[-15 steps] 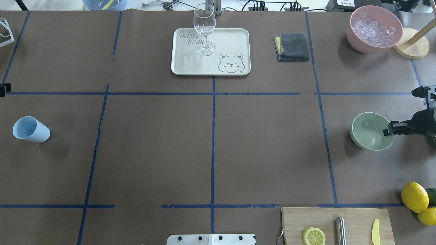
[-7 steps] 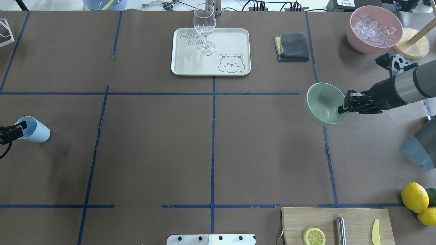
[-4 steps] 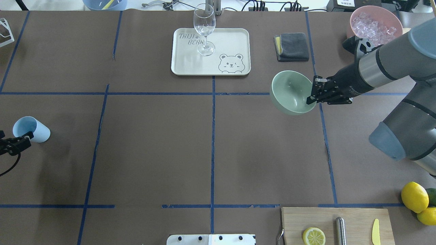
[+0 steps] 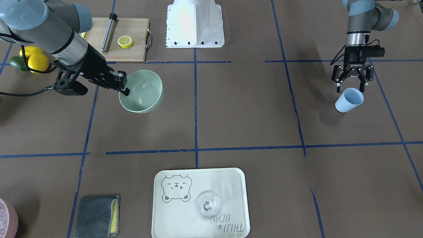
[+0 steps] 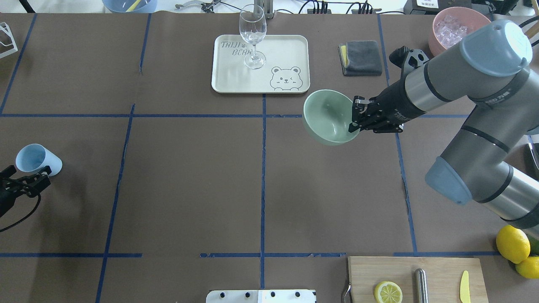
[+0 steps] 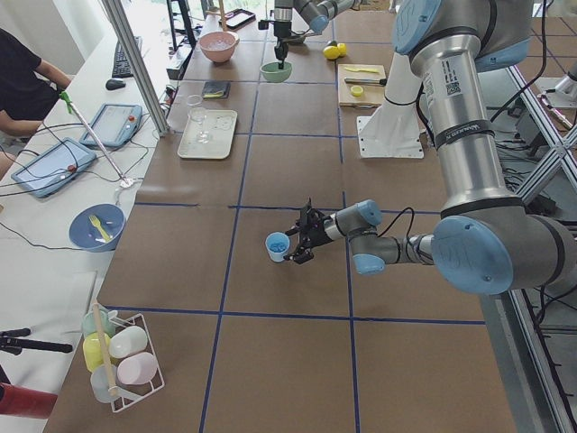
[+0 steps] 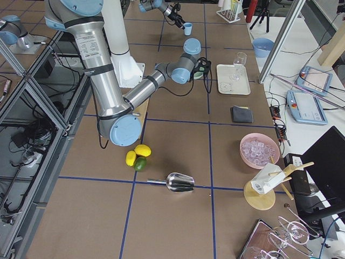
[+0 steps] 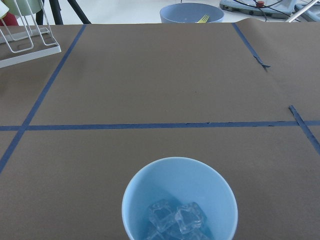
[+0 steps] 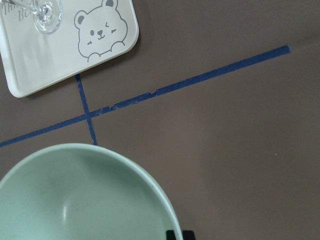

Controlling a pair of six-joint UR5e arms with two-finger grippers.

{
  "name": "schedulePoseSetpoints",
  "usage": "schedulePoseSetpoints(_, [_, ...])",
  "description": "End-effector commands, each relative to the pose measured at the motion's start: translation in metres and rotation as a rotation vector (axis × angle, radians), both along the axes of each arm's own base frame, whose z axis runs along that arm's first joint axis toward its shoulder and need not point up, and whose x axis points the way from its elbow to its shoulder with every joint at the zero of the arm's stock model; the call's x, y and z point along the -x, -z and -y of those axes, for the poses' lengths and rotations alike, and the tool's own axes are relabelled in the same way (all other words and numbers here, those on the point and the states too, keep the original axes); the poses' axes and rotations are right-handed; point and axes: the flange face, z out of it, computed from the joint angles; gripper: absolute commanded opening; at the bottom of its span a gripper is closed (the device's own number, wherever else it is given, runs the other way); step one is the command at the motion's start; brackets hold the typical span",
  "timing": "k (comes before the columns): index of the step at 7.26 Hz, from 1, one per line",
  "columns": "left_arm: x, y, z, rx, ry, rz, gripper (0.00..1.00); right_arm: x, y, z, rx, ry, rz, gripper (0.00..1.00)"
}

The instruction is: Pour ice into bowl

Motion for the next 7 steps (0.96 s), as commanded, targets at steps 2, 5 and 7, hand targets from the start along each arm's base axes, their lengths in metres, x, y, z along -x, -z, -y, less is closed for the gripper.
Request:
schedulePoseSetpoints(2, [-0.029,-0.01,0.017,-0.051,0.081,0.02,0.98,0.03,0.029,-0.006,0.014,-0.017,-0.03,0.0])
schedulePoseSetpoints(5, [-0.043,-0.02,0.023,-0.059,0.093,0.03,0.98,0.036,0.031,-0.008,0.007,-0.018,-0.033,0.0])
schedulePoseSetpoints(7, [-0.042,-0.022,0.024,-0.06,0.096,0.034,0.89,0.036,0.032,-0.008,0.005,-0.018,-0.031,0.0])
